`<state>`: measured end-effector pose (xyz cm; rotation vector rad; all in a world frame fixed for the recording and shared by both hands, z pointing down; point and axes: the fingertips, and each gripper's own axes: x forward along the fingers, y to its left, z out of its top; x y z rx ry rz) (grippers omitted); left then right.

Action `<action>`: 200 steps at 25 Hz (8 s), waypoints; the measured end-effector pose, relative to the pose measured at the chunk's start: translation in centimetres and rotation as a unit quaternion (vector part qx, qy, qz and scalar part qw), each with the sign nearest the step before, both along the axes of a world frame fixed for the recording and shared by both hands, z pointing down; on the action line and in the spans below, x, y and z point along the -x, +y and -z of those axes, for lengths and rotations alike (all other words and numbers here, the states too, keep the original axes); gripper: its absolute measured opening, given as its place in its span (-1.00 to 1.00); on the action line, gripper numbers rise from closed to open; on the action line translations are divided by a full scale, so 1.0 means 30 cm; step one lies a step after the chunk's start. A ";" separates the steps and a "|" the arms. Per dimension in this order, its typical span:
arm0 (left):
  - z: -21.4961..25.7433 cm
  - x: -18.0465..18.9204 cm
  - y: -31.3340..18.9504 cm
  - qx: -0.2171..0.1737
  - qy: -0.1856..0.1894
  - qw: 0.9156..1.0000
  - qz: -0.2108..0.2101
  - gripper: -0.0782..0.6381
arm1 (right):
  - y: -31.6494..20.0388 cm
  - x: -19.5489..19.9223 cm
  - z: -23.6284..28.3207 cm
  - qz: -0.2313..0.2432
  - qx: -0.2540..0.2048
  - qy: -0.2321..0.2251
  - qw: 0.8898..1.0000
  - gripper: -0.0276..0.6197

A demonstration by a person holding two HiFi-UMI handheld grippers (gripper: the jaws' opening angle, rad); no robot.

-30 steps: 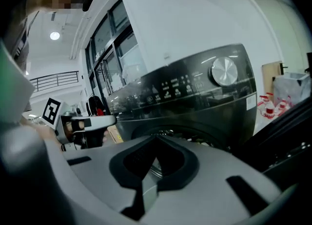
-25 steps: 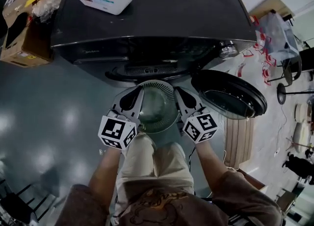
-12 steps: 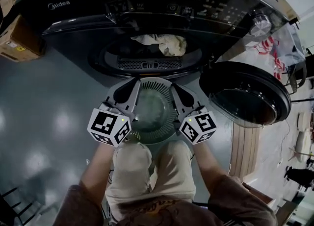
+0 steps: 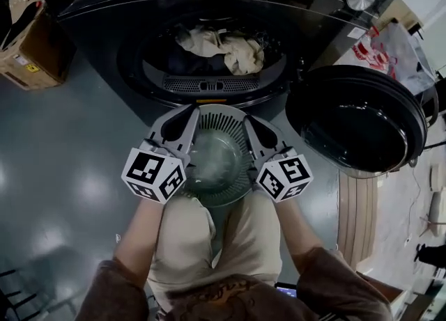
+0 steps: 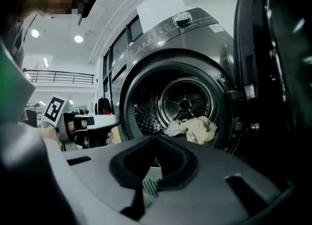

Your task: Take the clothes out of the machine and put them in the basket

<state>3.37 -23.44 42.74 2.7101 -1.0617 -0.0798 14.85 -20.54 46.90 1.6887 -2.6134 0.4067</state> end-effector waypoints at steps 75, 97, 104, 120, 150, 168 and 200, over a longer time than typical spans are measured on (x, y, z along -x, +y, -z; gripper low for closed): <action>-0.075 -0.043 0.017 0.022 -0.021 0.999 0.028 -0.76 | -0.871 -0.132 -0.220 -0.098 0.074 0.207 0.971 -0.11; -0.065 -0.032 0.031 -0.010 -0.061 0.996 0.063 -0.76 | -0.479 -0.030 -0.041 -0.013 0.059 0.174 0.983 -0.79; -0.062 -0.031 0.037 -0.018 -0.072 0.994 0.075 -0.76 | -0.278 -0.016 -0.004 0.015 0.055 0.156 0.986 -0.79; -0.059 -0.028 0.043 -0.021 -0.085 0.992 0.095 -0.76 | 0.106 0.074 -0.045 0.082 0.086 0.096 0.988 -0.79; -0.057 0.008 0.067 -0.001 -0.073 0.994 0.087 -0.76 | -0.498 0.191 -0.223 0.065 0.107 0.140 0.982 0.10; -0.070 0.055 0.054 0.003 -0.072 0.994 0.079 -0.76 | -0.627 0.237 -0.391 0.067 0.183 0.158 0.968 -0.47; -0.088 -0.035 0.062 -0.005 -0.086 0.993 0.080 -0.76 | 0.243 0.140 -0.195 0.166 0.149 0.121 0.967 -0.86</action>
